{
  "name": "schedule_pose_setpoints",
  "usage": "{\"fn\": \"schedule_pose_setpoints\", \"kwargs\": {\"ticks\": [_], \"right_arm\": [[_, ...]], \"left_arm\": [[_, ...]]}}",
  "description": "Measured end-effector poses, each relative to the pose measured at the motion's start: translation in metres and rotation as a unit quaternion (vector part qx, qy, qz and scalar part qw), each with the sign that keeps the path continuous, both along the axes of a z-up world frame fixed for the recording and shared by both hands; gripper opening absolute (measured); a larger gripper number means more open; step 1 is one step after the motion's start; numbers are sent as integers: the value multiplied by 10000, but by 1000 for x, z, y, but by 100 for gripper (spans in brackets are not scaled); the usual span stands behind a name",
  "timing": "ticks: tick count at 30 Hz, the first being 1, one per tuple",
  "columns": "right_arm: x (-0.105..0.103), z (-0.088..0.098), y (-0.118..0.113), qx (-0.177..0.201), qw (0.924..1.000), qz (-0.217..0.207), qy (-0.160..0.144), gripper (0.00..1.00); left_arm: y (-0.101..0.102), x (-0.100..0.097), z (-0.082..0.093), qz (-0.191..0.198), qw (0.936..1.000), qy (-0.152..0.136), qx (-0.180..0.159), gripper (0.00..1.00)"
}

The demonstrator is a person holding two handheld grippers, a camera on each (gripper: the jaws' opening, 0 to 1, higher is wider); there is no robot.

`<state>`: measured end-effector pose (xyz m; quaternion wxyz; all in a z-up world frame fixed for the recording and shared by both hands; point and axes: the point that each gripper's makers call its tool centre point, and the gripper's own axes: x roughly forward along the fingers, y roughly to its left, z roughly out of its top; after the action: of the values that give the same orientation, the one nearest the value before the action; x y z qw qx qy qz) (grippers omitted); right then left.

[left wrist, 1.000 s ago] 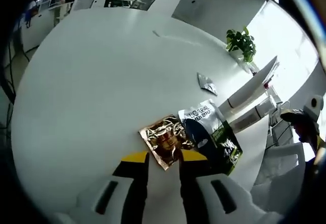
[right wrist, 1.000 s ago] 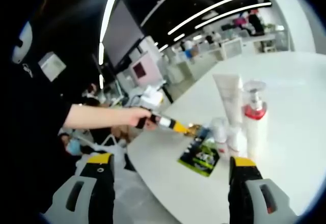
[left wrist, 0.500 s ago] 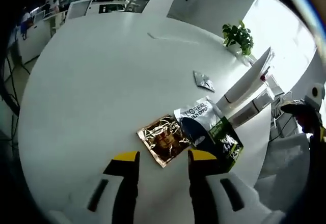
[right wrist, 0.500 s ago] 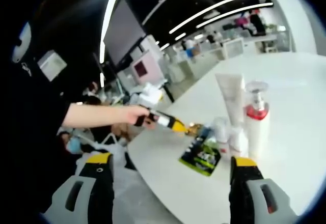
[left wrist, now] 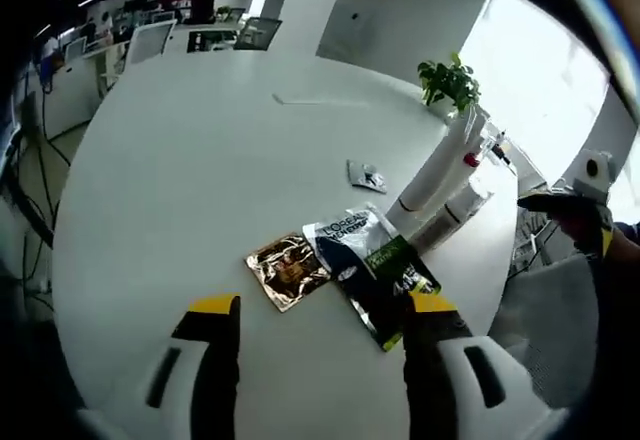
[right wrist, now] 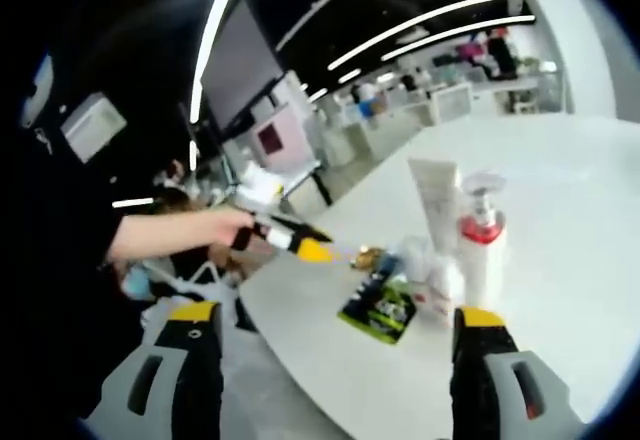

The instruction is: Arrange the skincare products in the storage area until every visible bottle or jar stands upright without overlapping.

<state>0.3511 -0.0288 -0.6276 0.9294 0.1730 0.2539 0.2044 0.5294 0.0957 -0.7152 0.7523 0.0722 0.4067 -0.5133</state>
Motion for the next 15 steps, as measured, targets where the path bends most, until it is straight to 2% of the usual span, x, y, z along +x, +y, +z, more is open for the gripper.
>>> {"fn": "schedule_pose_setpoints", "kwargs": {"ticks": [10, 15], "right_arm": [[-12, 8, -21, -219, 9996, -201, -30, 99], [-17, 15, -29, -317, 9991, -254, -104, 99]], "left_arm": [[12, -18, 37, 46, 9990, -363, -267, 78], [18, -26, 55, 76, 9981, -435, -426, 83]]}}
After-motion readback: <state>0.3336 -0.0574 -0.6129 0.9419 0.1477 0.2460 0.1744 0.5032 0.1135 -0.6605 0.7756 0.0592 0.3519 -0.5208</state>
